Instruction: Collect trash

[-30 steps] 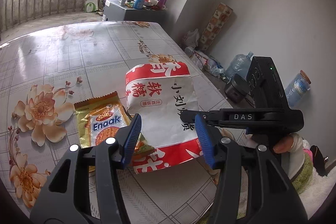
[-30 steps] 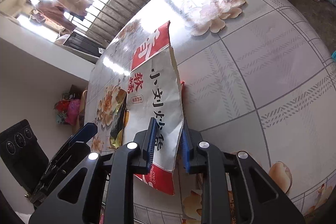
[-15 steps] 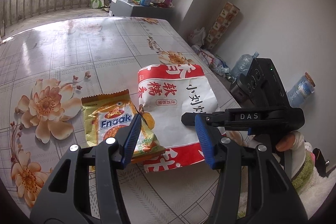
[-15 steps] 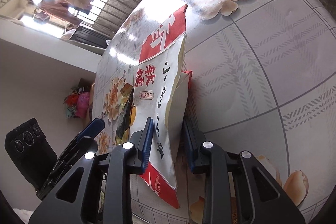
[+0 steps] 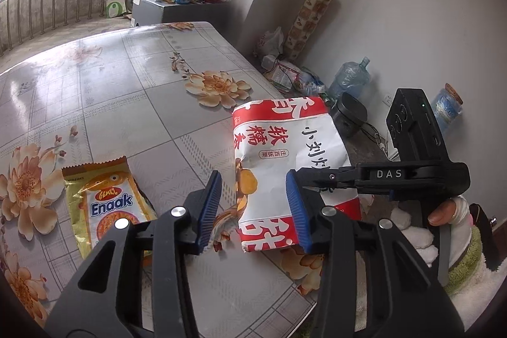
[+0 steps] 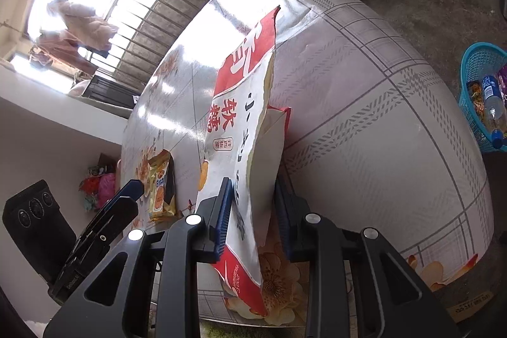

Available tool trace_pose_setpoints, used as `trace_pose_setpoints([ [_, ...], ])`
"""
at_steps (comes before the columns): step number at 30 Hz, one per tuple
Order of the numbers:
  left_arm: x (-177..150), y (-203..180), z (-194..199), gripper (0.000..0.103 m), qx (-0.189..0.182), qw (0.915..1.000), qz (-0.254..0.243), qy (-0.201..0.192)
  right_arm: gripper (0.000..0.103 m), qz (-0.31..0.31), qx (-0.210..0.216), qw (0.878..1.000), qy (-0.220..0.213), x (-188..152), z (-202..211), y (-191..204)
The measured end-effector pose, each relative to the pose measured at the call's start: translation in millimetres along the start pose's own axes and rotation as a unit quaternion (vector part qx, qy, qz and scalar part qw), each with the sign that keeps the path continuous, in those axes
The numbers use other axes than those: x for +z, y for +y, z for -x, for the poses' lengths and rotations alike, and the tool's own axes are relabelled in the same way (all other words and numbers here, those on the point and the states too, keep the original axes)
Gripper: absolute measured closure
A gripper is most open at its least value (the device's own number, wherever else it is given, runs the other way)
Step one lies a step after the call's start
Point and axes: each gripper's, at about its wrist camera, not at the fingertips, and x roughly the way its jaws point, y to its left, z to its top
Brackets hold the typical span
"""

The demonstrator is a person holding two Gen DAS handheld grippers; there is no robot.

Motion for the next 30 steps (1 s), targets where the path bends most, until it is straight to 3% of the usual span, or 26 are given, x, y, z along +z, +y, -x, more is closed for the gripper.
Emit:
trace_pose_setpoints([
  [8,-7,-14,-48,0.078,0.023,0.9973,-0.010,0.068,0.070,-0.031,0.023,0.999,0.002,2,-3,-13],
  [17,-7,-18,-51,0.078,0.037,0.9964,-0.019,0.074,0.066,-0.050,0.080,0.995,0.033,-4,-18,-24],
  [30,-6,-25,-40,0.078,0.037,0.9972,-0.030,0.057,0.075,-0.051,0.078,0.996,0.010,-4,-17,-27],
])
